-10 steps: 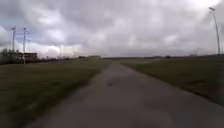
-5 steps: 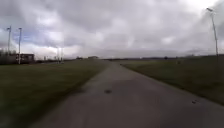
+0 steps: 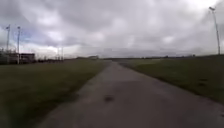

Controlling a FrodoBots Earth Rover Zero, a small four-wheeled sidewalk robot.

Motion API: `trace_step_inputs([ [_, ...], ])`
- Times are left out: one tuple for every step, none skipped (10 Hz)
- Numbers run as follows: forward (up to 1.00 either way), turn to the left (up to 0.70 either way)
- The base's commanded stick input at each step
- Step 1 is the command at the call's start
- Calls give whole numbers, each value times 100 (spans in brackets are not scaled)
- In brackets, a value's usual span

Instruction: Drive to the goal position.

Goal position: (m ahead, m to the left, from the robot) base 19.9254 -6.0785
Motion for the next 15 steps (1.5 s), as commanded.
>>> trace_step_inputs([
  [100,0],
  [100,0],
  [100,0],
  [100,0],
  [100,0],
  [100,0],
  [100,0],
  [100,0],
  [100,-6],
  [100,-31],
  [100,-40],
  [100,-18],
  [100,-6],
  [100,0],
  [100,0],
])
